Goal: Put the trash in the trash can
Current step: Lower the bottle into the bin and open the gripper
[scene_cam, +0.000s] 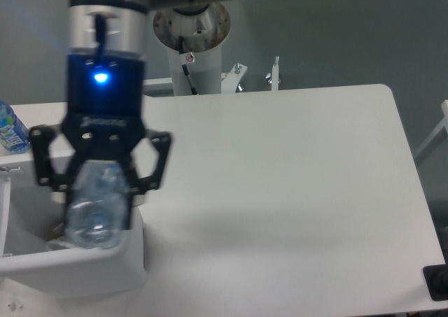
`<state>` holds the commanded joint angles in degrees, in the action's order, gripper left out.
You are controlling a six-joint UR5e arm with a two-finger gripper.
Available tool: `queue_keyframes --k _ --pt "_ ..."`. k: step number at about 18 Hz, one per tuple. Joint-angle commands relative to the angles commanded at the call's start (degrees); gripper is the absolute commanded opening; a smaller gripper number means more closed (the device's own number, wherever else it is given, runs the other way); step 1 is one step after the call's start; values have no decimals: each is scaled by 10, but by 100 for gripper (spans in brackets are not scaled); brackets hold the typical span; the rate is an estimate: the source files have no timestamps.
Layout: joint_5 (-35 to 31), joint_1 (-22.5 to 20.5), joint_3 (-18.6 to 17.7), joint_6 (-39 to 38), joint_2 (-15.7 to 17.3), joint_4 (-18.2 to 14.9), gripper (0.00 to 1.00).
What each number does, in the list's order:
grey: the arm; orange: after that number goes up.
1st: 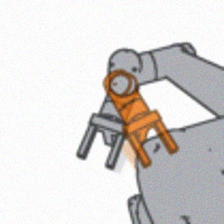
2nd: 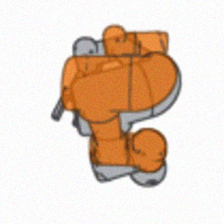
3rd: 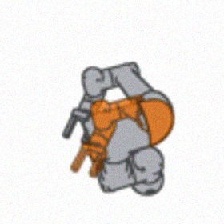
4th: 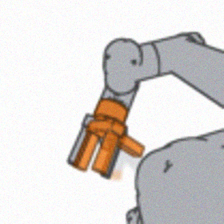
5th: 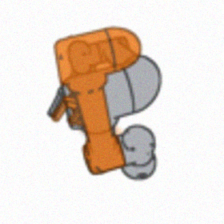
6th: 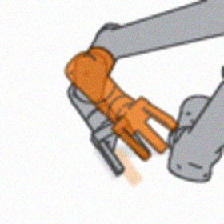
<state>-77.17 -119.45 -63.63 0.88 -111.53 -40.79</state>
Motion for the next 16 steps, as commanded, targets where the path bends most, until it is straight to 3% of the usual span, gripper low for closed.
queue_keyframes --k 6,8,9,10,14,16 --pt "-1 22 -16 4 -11 1 67" --pt "-1 22 -18 10 -16 1 77" --pt "-1 22 -25 17 -16 1 94" --pt "-1 22 -32 33 -15 1 100" --pt "-3 16 -35 43 -6 0 100" --pt "-7 -13 -42 44 5 -2 100"
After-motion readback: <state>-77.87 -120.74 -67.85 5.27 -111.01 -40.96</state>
